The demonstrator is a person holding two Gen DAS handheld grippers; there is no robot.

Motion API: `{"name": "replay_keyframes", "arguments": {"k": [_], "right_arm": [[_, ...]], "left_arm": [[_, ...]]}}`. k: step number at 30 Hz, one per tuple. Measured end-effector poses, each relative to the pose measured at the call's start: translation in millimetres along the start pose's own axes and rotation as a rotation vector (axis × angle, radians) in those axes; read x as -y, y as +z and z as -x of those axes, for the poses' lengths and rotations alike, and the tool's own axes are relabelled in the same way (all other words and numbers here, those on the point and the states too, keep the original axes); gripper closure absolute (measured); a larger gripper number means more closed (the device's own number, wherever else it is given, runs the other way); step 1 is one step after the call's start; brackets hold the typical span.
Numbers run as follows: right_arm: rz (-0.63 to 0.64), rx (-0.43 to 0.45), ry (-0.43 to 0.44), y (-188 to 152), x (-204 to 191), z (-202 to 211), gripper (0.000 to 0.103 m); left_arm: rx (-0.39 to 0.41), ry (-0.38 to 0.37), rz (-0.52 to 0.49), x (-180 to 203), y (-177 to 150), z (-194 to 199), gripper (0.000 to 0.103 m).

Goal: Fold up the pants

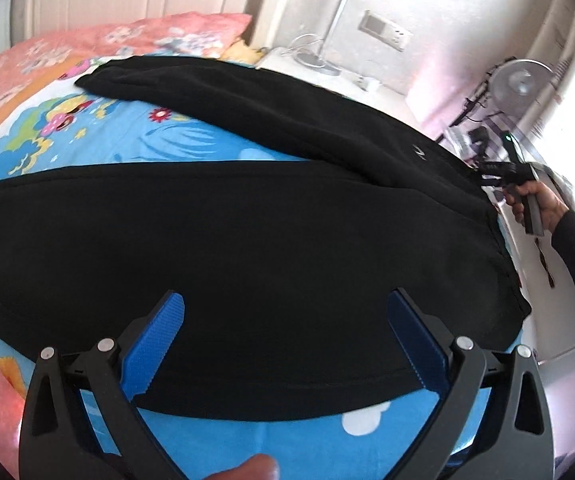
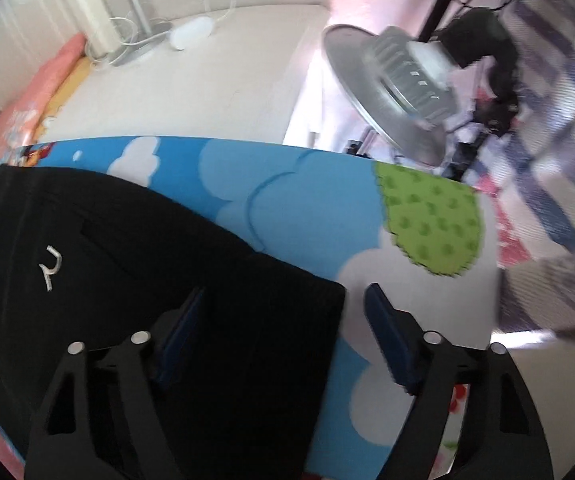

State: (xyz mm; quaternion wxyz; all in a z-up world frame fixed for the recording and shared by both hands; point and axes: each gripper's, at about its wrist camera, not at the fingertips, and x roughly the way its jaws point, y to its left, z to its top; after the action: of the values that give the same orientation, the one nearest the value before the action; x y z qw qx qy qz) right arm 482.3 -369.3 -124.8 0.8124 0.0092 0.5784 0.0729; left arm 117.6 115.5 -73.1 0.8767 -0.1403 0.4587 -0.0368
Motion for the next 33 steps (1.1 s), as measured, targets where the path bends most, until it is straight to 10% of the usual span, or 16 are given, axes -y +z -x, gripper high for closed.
{"name": "replay_keyframes", "arguments": {"k": [7,13,20,27,33], "right_arm": [[0.096,0.062,0.007,2,-11,12,0.064],[0.193,0.325,-0.012,-30,-58,103,0.070],[0.319,0.556,0.028,-142,-132,197,0.070],[0.286,0.483,0.121,-245,-172,186,0.070],[0.243,0.435,0.129,-278,-185,164,0.070]], "left_arm": [[-0.013,0.006,0.007,-1,26,-16,0.002],[0.032,-0.079,-0.030,30,57,-23,0.002],[0.030,-0.378,0.134,30,109,-40,0.002],[-0.144,-0.658,0.471,3,153,-116,0.028],[-0.290,-0.633,0.467,38,150,-166,0.036]]}}
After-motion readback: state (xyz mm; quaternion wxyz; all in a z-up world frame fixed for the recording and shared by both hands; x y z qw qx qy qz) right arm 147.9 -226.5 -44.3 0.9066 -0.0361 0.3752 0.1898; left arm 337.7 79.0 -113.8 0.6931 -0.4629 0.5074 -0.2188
